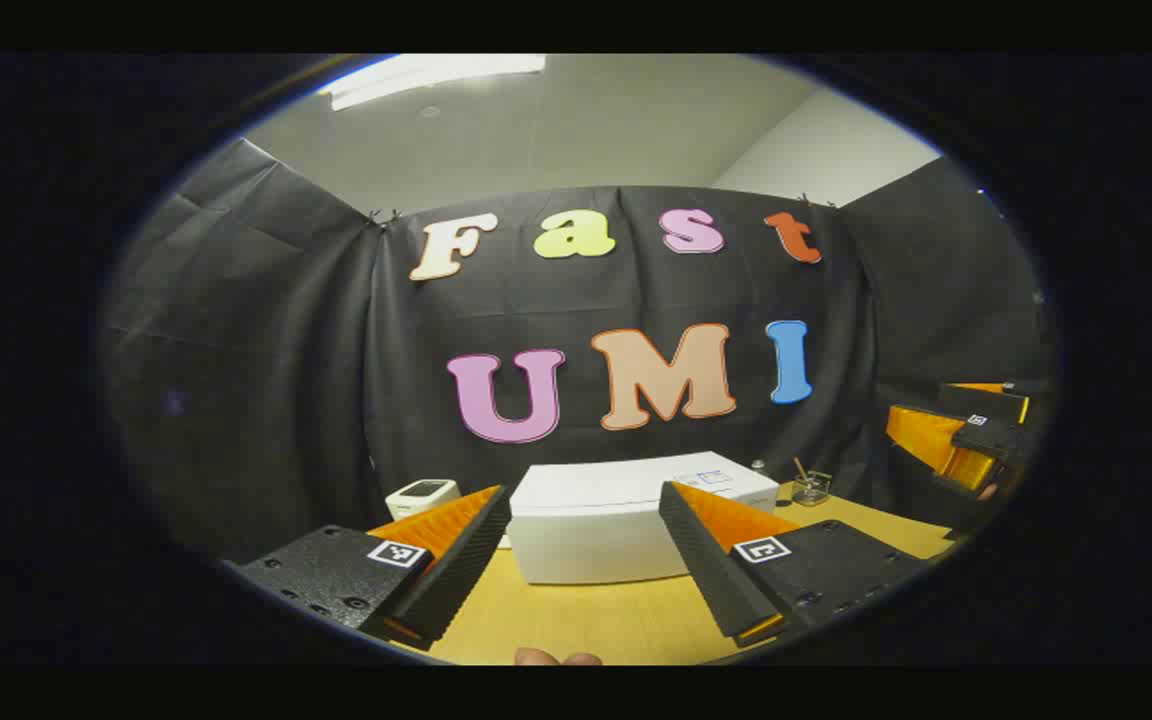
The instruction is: Open the microwave oven with the left hand, put the food in, and close the microwave oven.
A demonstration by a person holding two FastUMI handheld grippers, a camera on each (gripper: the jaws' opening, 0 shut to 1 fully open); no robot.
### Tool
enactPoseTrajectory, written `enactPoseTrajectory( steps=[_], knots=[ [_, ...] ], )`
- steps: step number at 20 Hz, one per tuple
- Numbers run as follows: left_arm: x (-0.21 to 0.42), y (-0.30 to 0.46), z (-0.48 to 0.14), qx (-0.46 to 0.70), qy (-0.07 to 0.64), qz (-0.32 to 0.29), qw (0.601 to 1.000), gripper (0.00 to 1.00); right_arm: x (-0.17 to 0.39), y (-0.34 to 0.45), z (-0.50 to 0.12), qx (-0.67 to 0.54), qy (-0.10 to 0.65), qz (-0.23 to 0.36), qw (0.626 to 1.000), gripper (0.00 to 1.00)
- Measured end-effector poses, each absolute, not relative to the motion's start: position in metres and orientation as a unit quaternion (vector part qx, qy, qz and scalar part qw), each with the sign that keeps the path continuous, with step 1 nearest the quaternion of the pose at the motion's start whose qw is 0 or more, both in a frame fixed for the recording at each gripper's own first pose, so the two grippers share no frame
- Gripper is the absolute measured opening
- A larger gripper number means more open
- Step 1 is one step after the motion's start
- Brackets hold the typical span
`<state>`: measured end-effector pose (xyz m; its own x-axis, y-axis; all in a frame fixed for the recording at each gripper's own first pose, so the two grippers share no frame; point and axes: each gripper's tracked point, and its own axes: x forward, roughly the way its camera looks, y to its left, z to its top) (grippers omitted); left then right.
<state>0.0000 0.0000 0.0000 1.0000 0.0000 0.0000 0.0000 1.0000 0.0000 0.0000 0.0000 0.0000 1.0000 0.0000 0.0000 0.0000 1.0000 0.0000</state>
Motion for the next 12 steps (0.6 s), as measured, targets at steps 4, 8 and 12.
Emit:
enactPoseTrajectory(
  steps=[4,8,12],
  knots=[
    [0.003,-0.008,-0.004,-0.004,0.007,-0.002,1.000,0.96,0.008,-0.004,-0.004,-0.004,0.002,0.013,1.000,0.96],
    [0.005,-0.010,-0.006,0.005,0.011,0.001,1.000,0.96,0.014,-0.005,-0.008,0.000,0.007,0.016,1.000,0.96],
    [0.007,-0.017,-0.006,0.004,0.010,-0.004,1.000,0.96,0.017,-0.007,-0.010,-0.008,0.008,0.018,1.000,0.96]
  ],
)
